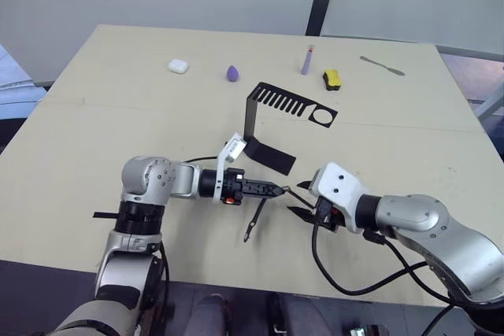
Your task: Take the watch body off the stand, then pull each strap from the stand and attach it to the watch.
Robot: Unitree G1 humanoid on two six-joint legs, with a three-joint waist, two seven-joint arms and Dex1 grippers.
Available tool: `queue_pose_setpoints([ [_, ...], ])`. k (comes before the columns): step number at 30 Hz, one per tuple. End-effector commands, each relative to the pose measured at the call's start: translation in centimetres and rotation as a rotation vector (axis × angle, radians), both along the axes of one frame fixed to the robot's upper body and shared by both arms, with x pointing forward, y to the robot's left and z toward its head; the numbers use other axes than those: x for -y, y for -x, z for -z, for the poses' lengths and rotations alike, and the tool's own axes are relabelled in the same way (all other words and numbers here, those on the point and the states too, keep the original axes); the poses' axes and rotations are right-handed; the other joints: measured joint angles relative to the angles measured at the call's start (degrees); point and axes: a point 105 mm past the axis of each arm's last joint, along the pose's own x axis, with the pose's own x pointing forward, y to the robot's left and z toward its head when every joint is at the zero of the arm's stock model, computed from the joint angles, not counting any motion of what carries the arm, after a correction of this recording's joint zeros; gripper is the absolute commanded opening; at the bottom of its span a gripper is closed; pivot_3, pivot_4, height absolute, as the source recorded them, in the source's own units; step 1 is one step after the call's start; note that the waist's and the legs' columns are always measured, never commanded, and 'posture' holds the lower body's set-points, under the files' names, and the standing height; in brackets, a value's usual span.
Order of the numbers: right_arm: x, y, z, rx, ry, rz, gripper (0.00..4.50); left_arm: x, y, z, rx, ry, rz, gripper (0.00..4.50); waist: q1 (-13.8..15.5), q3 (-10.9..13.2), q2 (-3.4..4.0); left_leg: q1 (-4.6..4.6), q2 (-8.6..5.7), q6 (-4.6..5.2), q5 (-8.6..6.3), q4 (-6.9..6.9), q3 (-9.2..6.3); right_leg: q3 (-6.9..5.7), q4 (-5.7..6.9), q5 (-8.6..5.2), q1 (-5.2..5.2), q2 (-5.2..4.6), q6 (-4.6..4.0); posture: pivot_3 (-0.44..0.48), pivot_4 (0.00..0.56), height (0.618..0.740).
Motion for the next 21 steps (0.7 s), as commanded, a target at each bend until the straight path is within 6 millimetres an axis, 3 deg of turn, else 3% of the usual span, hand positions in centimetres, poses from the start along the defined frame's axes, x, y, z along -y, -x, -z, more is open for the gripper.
queue_pose_setpoints([
  [1,-0.21,-0.41,-0.55,0.048,-0.006,0.009,2.69,-0.03,0.23,-0.62,0.017,0.05,0.025,1.58,-0.03,0.0,0.0,0.0,0.0,0.0,0.0,0.0,0.0,0.0,0.0,0.0,0.0,0.0,0.0,0.0,0.15,0.74],
  [20,-0.69,-0.98,-0.78,0.082,-0.029,0.001,2.69,0.37,-0.05,-0.65,0.038,0.066,0.031,1.58,-0.01,0.0,0.0,0.0,0.0,0.0,0.0,-0.01,0.01,0.0,0.0,0.0,-0.01,0.0,0.0,0.0,0.15,0.74],
  [21,-0.69,-0.97,-0.76,0.082,-0.029,0.0,2.42,0.39,-0.06,-0.68,0.039,0.068,0.031,1.58,-0.01,0.0,0.0,0.0,0.0,0.0,0.0,-0.01,0.01,0.0,0.0,0.0,-0.01,0.0,0.0,0.0,0.15,0.74],
])
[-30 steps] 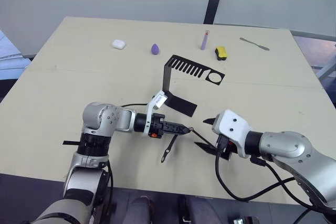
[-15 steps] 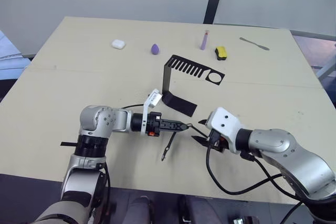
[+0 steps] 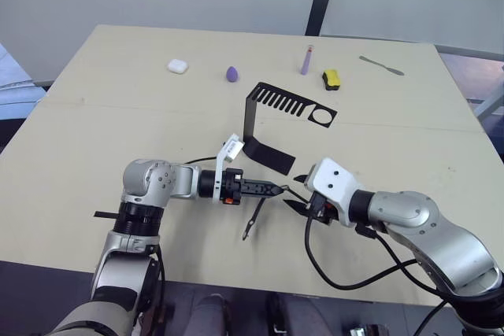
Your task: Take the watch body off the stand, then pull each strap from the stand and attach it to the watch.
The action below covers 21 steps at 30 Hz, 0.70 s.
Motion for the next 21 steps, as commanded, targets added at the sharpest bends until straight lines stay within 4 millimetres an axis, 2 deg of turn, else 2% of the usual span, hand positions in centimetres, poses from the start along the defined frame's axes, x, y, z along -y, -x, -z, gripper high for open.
queue_pose_setpoints([
  [1,-0.03,-0.11,-0.7,0.043,-0.005,-0.003,2.15,0.38,0.24,-1.02,0.024,0.049,0.031,1.58,0.01,0.0,0.0,0.0,0.0,0.0,0.0,0.0,0.0,0.0,0.0,0.0,0.0,0.0,0.0,0.0,0.15,0.74],
  [3,-0.03,-0.1,-0.63,0.042,-0.004,-0.004,1.47,0.42,0.22,-1.07,0.024,0.054,0.031,1.58,0.0,0.0,0.0,0.0,0.0,0.0,0.0,0.0,0.0,0.0,0.0,0.0,0.0,0.0,0.0,0.0,0.15,0.74],
  [6,-0.02,-0.1,-0.58,0.045,-0.001,-0.005,0.03,0.47,0.21,-1.14,0.023,0.059,0.032,1.58,0.0,0.0,0.0,0.0,0.0,0.0,0.0,0.0,0.0,0.0,0.0,0.0,0.0,0.0,0.0,0.0,0.15,0.74],
  [21,0.28,0.11,-0.89,0.081,0.02,-0.009,0.03,0.52,-0.26,-0.87,0.014,0.052,0.016,1.58,-0.01,0.0,0.0,0.0,0.0,0.0,0.0,-0.01,0.0,0.0,0.0,0.0,0.0,0.0,0.0,0.0,0.15,0.74],
])
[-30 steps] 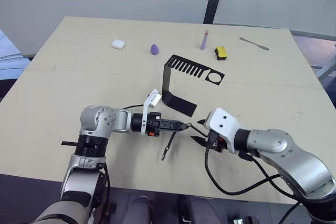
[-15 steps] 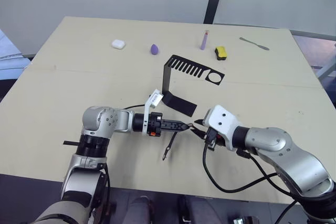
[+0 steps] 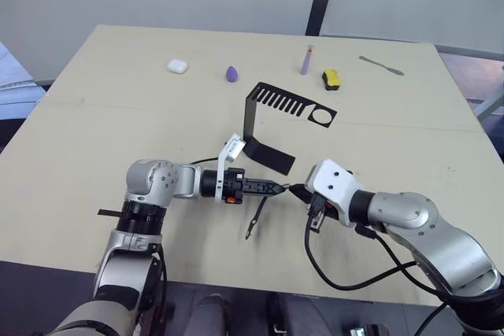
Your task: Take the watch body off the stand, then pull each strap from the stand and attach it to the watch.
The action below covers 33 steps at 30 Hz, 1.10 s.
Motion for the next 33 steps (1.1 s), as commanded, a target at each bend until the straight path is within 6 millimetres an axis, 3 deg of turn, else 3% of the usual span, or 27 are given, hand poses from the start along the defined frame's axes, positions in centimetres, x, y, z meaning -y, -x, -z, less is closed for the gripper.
queue_pose_setpoints([
  [1,0.0,0.3,-1.1,0.056,0.005,-0.016,0.03,0.3,0.1,-1.0,0.029,0.034,0.02,1.58,0.01,0.0,0.0,0.0,0.0,0.0,0.0,0.0,0.0,0.0,0.0,0.0,0.0,0.0,0.0,0.0,0.15,0.74],
  [14,0.1,0.2,-1.1,0.067,0.013,-0.011,0.03,0.4,0.3,-1.7,0.066,0.047,0.04,1.58,0.0,0.0,0.0,0.0,0.0,0.0,0.0,0.0,0.0,0.0,-0.01,0.0,0.0,0.0,0.0,0.0,0.15,0.74],
  [18,1.0,2.7,-1.7,0.01,-0.004,-0.111,1.38,0.0,1.1,-2.1,0.269,0.002,0.109,1.58,0.03,0.0,0.0,-0.01,0.0,-0.01,0.0,-0.08,0.0,0.0,-0.07,0.0,-0.01,0.0,0.0,0.0,0.15,0.74],
  [24,3.0,5.9,-3.3,-0.067,-0.115,-0.212,4.39,-0.5,2.4,-2.9,0.745,-0.052,0.279,1.58,0.09,0.0,0.0,0.09,0.0,-0.02,-0.01,-0.13,0.01,0.0,-0.25,0.0,0.18,0.0,0.0,0.0,0.15,0.74],
  [28,3.4,6.5,-4.4,-0.072,-0.182,-0.235,4.45,-0.9,3.7,-2.0,1.113,-0.079,0.449,1.58,-0.22,0.0,0.02,0.16,0.0,0.02,-0.04,-0.19,0.04,0.02,-0.26,0.0,0.22,0.0,-0.01,0.0,0.15,0.74],
  [30,3.4,6.6,-4.9,-0.067,-0.212,-0.245,4.45,-0.8,3.2,-1.9,1.378,-0.117,0.47,1.58,-0.03,0.0,0.01,0.17,0.02,0.02,-0.03,-0.29,0.06,0.03,-0.28,0.0,0.19,0.02,-0.01,0.0,0.15,0.74],
  [33,3.3,6.5,-5.0,-0.059,-0.22,-0.247,4.45,-0.6,2.8,-2.0,1.625,-0.128,0.49,1.58,0.14,0.0,0.01,0.14,0.02,0.12,-0.05,-0.24,0.07,0.03,-0.3,0.0,0.19,0.01,-0.01,0.0,0.15,0.74],
])
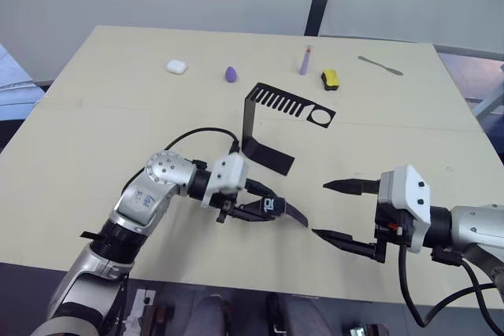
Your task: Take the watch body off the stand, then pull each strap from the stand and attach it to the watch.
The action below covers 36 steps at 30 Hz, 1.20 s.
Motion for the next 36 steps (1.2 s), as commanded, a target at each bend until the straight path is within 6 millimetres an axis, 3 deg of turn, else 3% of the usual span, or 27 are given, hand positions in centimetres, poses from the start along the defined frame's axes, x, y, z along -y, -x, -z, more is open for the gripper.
queue_pose_setpoints([
  [1,-0.4,0.4,-0.7,0.042,-0.009,-0.027,4.45,0.1,-0.2,-0.6,0.306,0.02,0.074,1.58,0.06,0.0,0.0,0.0,0.0,0.06,-0.03,0.02,0.0,0.0,0.0,0.0,0.01,-0.01,0.0,0.0,0.15,0.74],
  [7,-0.3,0.1,-0.2,0.065,0.024,-0.023,4.45,-0.1,-0.7,-0.3,0.504,0.075,0.107,1.58,0.06,0.0,0.0,-0.03,0.0,0.33,-0.18,0.07,0.0,-0.01,0.02,0.0,0.0,-0.01,0.01,0.0,0.15,0.74],
  [18,-0.2,-0.2,0.0,0.088,0.041,-0.014,4.45,-0.1,-1.0,-0.6,0.44,0.111,0.07,1.58,0.02,0.0,0.0,-0.03,0.01,0.32,-0.18,0.14,0.0,-0.02,0.08,0.0,0.0,0.0,0.01,0.0,0.15,0.74],
  [21,-0.2,-0.3,0.3,0.089,0.055,-0.009,4.45,-0.1,-1.1,-0.3,0.322,0.1,0.036,1.58,0.0,0.0,0.0,-0.02,0.01,0.32,-0.17,0.15,0.0,-0.02,0.09,0.0,0.0,0.0,0.01,0.0,0.15,0.74],
  [26,0.0,0.0,1.0,0.078,0.081,-0.006,4.45,-0.8,-1.1,1.7,-0.147,-0.002,-0.099,1.58,-0.1,0.0,0.0,-0.02,0.01,0.31,-0.17,0.14,-0.03,-0.02,0.14,0.0,0.0,0.01,0.01,0.0,0.15,0.74],
  [30,0.2,0.1,1.5,0.065,0.092,0.001,4.45,-0.8,-1.1,2.9,-0.297,-0.077,-0.148,1.58,-0.03,0.0,0.0,-0.03,0.01,0.32,-0.17,0.19,-0.03,-0.02,0.14,0.0,0.01,0.0,0.01,0.0,0.15,0.74],
  [33,0.5,0.1,1.9,0.055,0.107,0.011,4.45,-0.5,-1.9,4.6,-0.289,-0.179,-0.2,1.58,0.09,0.0,0.0,-0.04,0.01,0.31,-0.17,0.18,-0.03,-0.02,0.13,0.0,0.01,0.01,0.01,0.0,0.15,0.74],
  [35,0.7,0.1,2.0,0.056,0.115,0.022,4.5,-0.5,-1.8,5.0,-0.255,-0.214,-0.181,2.62,0.07,0.0,0.0,-0.05,0.01,0.32,-0.18,0.2,-0.02,-0.02,0.1,0.0,0.01,0.0,0.01,0.0,0.15,0.74],
  [36,0.8,0.0,2.0,0.056,0.118,0.029,4.5,-0.6,-1.8,5.1,-0.264,-0.217,-0.187,2.92,0.07,0.0,0.0,-0.05,0.01,0.32,-0.18,0.19,-0.02,-0.02,0.11,0.0,0.01,0.0,0.01,0.0,0.15,0.74],
])
